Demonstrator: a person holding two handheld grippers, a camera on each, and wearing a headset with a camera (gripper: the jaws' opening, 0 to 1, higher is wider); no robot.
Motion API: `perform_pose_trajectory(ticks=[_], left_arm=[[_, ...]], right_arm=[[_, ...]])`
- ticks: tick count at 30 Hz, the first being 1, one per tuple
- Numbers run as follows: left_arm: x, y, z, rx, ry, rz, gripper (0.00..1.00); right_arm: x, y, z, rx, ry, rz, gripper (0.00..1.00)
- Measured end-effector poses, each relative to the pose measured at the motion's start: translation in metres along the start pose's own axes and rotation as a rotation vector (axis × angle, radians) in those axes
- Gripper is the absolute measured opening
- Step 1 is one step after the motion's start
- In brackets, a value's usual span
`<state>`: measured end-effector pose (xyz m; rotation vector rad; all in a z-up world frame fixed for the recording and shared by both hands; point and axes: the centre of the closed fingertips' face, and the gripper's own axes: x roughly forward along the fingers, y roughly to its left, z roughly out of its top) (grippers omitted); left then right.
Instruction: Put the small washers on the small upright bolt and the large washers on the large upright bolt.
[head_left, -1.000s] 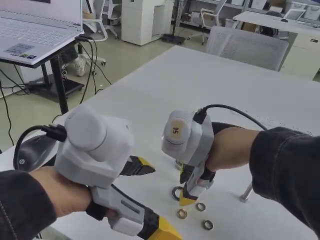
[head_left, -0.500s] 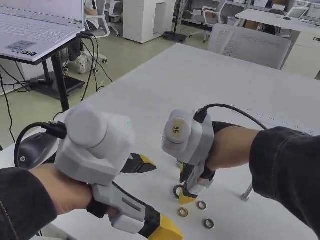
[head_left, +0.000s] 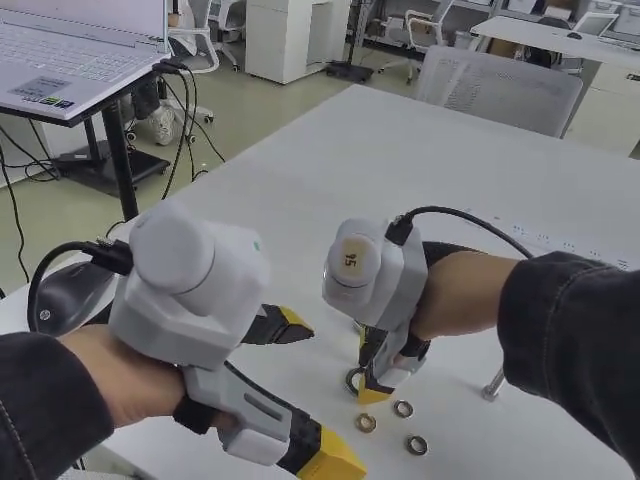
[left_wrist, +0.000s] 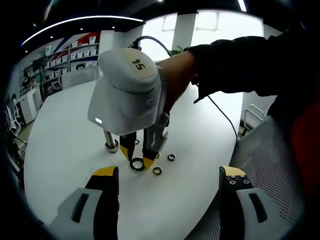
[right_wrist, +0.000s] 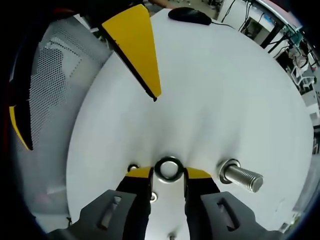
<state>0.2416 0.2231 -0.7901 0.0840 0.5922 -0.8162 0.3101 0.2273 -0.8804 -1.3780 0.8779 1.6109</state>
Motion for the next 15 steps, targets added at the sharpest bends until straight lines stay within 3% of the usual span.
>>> perform_pose_trajectory(ticks=[15], left_arm=[[0.0, 0.001, 0.0016, -0.002, 0.0, 0.0, 0.82]], right_arm=[[-0.0012, -0.0033, -0.0015, 0.004, 0.002, -0.001, 0.24]])
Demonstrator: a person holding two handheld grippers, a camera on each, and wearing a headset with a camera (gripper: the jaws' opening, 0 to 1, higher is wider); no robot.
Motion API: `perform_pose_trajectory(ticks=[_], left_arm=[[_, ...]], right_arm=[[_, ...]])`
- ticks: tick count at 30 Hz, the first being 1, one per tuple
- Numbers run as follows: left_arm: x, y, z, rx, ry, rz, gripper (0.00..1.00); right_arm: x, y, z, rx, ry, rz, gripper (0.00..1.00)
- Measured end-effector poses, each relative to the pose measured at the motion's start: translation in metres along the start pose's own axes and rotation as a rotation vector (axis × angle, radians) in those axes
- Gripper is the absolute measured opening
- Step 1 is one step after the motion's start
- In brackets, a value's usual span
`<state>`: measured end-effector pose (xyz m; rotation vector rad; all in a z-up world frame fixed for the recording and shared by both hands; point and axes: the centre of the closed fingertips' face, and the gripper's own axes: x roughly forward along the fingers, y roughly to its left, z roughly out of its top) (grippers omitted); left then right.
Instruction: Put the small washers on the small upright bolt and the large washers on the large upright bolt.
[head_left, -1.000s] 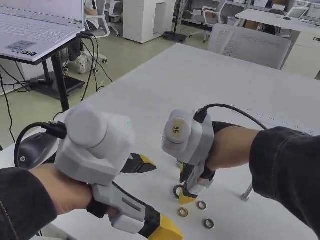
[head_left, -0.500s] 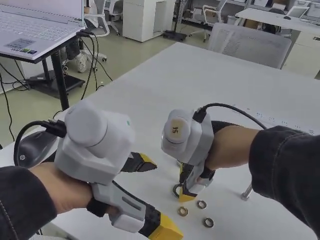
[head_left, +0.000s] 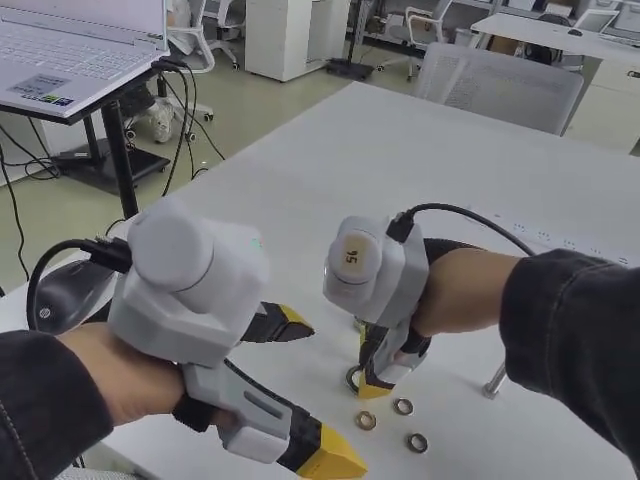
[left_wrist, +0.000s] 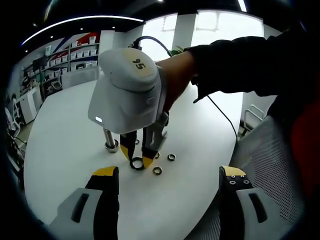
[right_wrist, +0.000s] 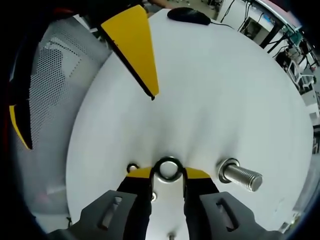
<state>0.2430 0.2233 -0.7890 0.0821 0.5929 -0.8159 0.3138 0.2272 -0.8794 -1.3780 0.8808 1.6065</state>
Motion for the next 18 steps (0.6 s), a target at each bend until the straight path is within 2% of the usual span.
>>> perform_pose_trajectory(ticks=[12, 18], left_arm=[[0.0, 0.0, -0.001, 0.0, 0.006, -0.002, 0.81], [0.001, 0.0, -0.001, 0.002, 0.007, -0.003, 0.81]], right_arm=[[-0.006, -0.004, -0.004, -0.001, 0.006, -0.01, 0.24], [-0.015, -0.004, -0.009, -0.003, 0.013, -0.02, 0.24]])
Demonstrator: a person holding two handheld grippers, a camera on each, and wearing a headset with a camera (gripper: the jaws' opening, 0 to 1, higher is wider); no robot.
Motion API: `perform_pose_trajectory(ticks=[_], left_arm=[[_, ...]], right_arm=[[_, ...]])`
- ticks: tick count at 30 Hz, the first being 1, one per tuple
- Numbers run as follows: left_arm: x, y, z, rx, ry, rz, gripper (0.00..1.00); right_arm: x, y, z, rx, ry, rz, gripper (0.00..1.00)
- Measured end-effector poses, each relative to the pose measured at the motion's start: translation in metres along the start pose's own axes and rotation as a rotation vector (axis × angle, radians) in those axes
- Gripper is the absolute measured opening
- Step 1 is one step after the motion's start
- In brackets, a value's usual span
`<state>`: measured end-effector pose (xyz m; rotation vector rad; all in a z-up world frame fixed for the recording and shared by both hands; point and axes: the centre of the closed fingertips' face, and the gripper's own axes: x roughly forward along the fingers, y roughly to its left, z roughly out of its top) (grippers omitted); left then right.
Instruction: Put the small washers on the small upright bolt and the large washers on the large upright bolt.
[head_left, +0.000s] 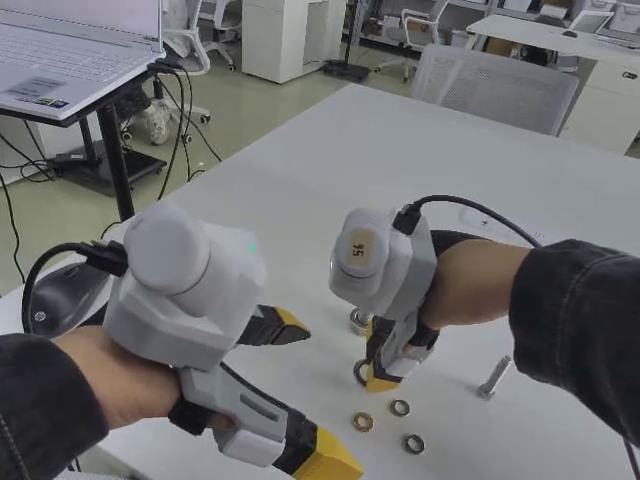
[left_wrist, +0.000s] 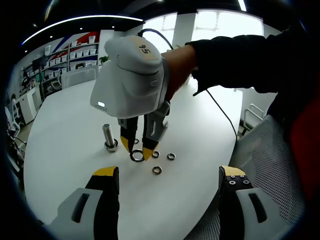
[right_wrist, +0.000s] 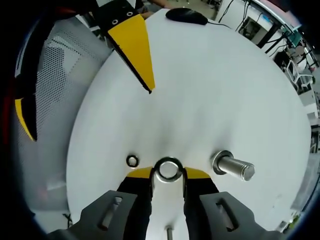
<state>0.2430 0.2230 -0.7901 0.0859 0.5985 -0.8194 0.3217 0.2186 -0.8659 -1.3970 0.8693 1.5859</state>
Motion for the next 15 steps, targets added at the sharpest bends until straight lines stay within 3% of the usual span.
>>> perform_pose_trajectory(ticks=[15], left_arm=[[0.001, -0.002, 0.0, 0.003, -0.002, -0.002, 0.81]], right_arm=[[-0.033, -0.011, -0.023, 0.036, 0.008, -0.036, 0.24]])
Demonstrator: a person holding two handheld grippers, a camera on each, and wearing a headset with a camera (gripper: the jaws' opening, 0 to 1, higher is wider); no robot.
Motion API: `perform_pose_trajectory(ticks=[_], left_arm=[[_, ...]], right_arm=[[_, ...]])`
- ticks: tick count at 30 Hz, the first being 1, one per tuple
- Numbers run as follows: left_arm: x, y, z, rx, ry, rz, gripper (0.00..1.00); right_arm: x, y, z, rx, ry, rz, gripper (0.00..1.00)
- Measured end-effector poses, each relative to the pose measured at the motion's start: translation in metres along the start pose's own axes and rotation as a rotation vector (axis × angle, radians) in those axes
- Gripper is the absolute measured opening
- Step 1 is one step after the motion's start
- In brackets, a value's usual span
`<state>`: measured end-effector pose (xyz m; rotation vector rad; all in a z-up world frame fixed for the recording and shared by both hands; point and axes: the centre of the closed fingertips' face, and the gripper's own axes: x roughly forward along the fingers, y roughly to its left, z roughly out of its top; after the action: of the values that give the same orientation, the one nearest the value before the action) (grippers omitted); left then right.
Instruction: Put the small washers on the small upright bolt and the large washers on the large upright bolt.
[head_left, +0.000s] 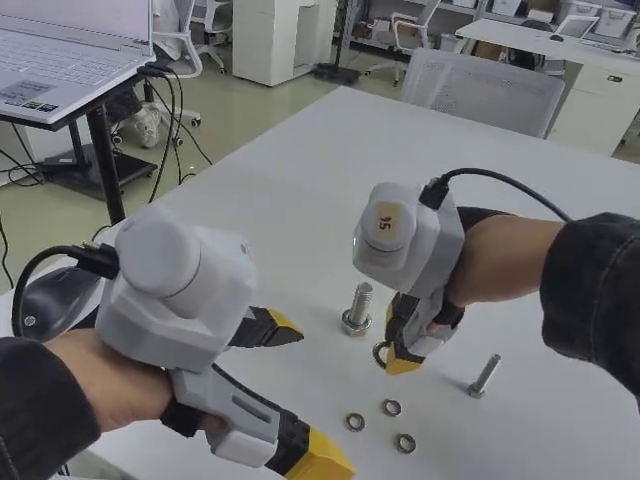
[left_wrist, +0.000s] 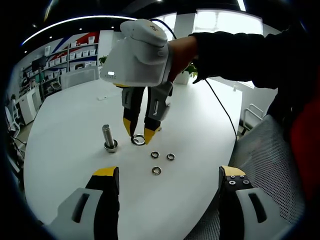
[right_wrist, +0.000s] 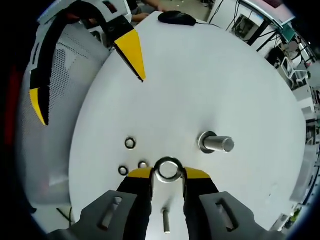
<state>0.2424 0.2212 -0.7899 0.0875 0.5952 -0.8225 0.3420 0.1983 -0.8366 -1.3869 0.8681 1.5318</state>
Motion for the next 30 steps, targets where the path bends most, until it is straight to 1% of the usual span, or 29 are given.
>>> perform_pose_trajectory(ticks=[6, 12, 14, 20, 24, 30], left_arm=[[0.001, -0.001, 0.0, 0.001, 0.003, -0.002, 0.81], [0.001, 0.0, 0.0, -0.001, 0.002, -0.001, 0.81], [0.001, 0.0, 0.001, -0.001, 0.001, -0.001, 0.81], [0.0, 0.001, 0.002, -0.003, -0.001, 0.001, 0.81], [0.0, 0.001, 0.001, -0.004, 0.002, 0.002, 0.81], [-0.001, 0.002, 0.001, -0.006, 0.0, 0.003, 0.81]], right_arm=[[-0.017, -0.01, -0.001, 0.01, -0.012, -0.025, 0.24], [-0.028, -0.018, 0.002, 0.005, -0.022, -0.046, 0.23], [-0.032, -0.019, 0.005, -0.002, -0.023, -0.052, 0.23], [-0.043, -0.03, 0.014, -0.021, -0.031, -0.076, 0.23], [-0.046, -0.035, 0.022, -0.032, -0.04, -0.089, 0.23], [-0.044, -0.044, 0.031, -0.039, -0.042, -0.102, 0.23]])
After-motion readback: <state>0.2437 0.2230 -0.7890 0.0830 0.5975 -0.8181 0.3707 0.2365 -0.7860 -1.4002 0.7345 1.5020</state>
